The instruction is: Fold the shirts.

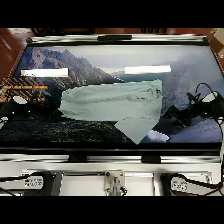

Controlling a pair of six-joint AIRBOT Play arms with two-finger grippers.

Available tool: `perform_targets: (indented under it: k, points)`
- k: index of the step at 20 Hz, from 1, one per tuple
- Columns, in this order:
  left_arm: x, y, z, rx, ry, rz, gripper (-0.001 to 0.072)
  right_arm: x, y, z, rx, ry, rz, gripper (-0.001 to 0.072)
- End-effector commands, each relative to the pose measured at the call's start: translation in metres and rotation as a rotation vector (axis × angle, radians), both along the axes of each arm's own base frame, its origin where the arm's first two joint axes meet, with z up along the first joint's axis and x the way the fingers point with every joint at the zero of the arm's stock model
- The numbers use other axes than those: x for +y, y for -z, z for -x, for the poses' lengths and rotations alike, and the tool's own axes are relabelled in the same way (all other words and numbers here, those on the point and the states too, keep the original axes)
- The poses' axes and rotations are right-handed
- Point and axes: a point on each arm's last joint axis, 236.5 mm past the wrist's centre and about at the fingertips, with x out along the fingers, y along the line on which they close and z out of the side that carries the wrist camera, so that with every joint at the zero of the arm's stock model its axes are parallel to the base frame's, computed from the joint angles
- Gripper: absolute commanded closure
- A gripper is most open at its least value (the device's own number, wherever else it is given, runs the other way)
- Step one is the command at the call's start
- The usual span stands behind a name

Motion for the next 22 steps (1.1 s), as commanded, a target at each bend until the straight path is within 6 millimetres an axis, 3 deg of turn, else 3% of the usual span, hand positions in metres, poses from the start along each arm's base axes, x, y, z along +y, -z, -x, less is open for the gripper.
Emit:
perform_targets:
  k: [1,4,7,8,9,10,12,13,15,17,18,19,20,21,22]
  points:
    - [0.0,-0.01,-0.004,-0.042,0.023,-0.013,0.0676,0.03,0.024,-0.011,-0.049,0.005,-0.002,0.0069]
    - [0.001,-0.018,-0.006,-0.066,0.023,-0.02,0.0676,0.04,0.025,-0.037,-0.128,0.067,0.001,0.0077]
    - [0.001,-0.022,-0.007,-0.086,0.042,-0.028,0.0676,0.048,0.031,-0.048,-0.148,0.099,0.018,0.0078]
    - [0.001,-0.024,-0.007,-0.091,0.042,-0.029,0.0676,0.055,0.033,-0.049,-0.149,0.085,0.02,0.0203]
    - [0.001,-0.026,-0.007,-0.096,0.042,-0.031,0.0676,0.063,0.033,-0.05,-0.156,0.076,0.014,0.0447]
    - [0.001,-0.029,-0.008,-0.107,0.05,-0.034,0.0676,0.071,0.028,-0.054,-0.172,0.07,-0.005,0.0602]
    - [0.001,-0.054,-0.014,-0.164,0.107,-0.045,0.0677,0.083,-0.003,-0.067,-0.263,-0.034,-0.031,0.0636]
    - [0.002,-0.078,-0.023,-0.228,0.132,-0.064,0.0678,0.085,-0.035,-0.078,-0.353,-0.098,-0.025,0.0637]
    - [0.014,-0.167,-0.048,-0.449,0.147,-0.167,0.0679,0.074,-0.13,-0.105,-0.616,-0.191,0.052,0.0637]
    - [0.02,-0.314,-0.053,-0.785,0.129,-0.294,0.0678,0.057,-0.274,-0.114,-0.989,-0.254,0.212,0.0637]
    - [0.017,-0.401,-0.034,-0.985,0.109,-0.356,0.0678,0.048,-0.353,-0.103,-1.187,-0.248,0.312,0.0637]
    - [0.012,-0.48,-0.003,-1.173,0.082,-0.412,0.0677,0.038,-0.436,-0.076,-1.391,-0.211,0.424,0.0636]
    - [0.005,-0.554,0.043,-1.363,0.047,-0.469,0.0677,0.031,-0.509,-0.037,-1.573,-0.166,0.528,0.0637]
    - [-0.004,-0.612,0.095,-1.533,0.013,-0.513,0.0677,0.03,-0.561,0.006,-1.716,-0.121,0.591,0.0636]
    - [-0.012,-0.651,0.145,-1.66,-0.023,-0.542,0.0677,0.03,-0.601,0.052,-1.832,-0.079,0.631,0.0636]
